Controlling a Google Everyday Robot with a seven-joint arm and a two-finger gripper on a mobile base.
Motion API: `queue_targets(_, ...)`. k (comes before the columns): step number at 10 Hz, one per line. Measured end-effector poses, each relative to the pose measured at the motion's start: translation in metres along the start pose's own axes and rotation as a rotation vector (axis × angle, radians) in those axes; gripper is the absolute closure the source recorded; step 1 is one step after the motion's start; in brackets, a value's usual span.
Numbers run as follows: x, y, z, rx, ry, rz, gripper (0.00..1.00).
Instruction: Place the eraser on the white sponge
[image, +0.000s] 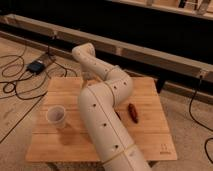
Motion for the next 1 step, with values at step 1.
queue_targets(1,0.0000,0.0001,0.0000,0.000,0.000,0.000,0.20)
